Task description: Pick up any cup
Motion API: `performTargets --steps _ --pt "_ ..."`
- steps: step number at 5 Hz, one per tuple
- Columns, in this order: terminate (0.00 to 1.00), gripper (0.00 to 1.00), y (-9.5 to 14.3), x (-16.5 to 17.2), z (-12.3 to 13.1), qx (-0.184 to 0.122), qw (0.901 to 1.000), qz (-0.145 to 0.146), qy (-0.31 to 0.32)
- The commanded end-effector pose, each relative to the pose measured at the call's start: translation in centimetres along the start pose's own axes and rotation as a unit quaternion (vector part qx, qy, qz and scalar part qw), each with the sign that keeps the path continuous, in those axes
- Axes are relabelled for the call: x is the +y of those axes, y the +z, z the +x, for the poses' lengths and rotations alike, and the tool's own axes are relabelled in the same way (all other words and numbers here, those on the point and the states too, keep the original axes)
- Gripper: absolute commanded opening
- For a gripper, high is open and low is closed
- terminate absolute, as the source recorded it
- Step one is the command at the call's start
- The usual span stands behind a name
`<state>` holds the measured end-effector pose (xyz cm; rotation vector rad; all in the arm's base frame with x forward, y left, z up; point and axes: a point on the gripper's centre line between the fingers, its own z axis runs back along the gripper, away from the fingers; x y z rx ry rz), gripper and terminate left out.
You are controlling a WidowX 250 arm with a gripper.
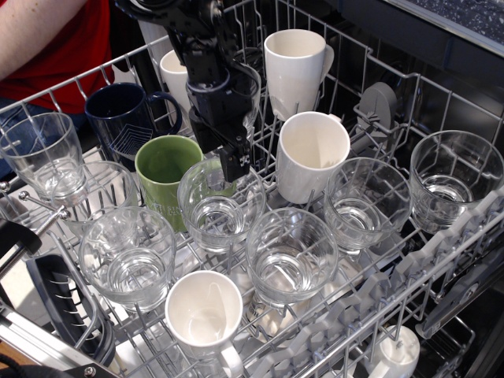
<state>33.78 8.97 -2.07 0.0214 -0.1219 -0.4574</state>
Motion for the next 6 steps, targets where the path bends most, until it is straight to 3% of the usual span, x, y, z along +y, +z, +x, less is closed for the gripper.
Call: performTargets --steps 1,3,4,6 --pt "0.0 1.0 -0.9 0.7 0.6 -0.018 0.9995 0.025 -0.007" --pt "0.0 1.0 -2.5 0.8 0.0 -0.006 0.9994 0.034 -0.004" --pt "0.0 0.0 -2.7 0.9 0.0 0.0 0.9994 0.034 0.002" --pt "0.0 0.0 -1.7 1.2 0.2 0.001 0.9994 0.032 0.013"
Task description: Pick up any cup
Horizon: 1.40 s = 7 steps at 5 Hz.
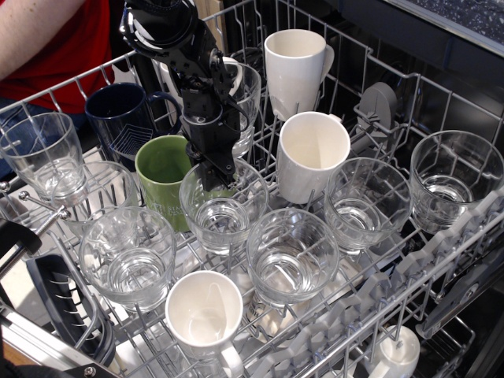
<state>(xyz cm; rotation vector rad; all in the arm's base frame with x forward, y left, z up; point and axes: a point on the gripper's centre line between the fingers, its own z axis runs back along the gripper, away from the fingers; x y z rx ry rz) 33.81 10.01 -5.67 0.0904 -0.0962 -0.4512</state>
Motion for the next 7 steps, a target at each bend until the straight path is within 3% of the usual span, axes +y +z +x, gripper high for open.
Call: performTargets --steps 1,4,5,6,7 --pt "0.0 0.0 3.7 0.8 1.4 -0.026 0.9993 -0.017 0.02" --pt "0.0 0.0 14.2 1.0 3.4 -0.014 0.9963 -0.062 0.058" --pt "0.0 0.0 17.6 1.7 3.3 0.009 0.995 -0.075 0.065" --pt "0.0 0.0 19.0 1.9 2.6 0.031 0.9964 -0.067 0.041" --pt "1.0 0.0 18.4 1.5 1.5 0.011 0.9976 -0.063 0.028"
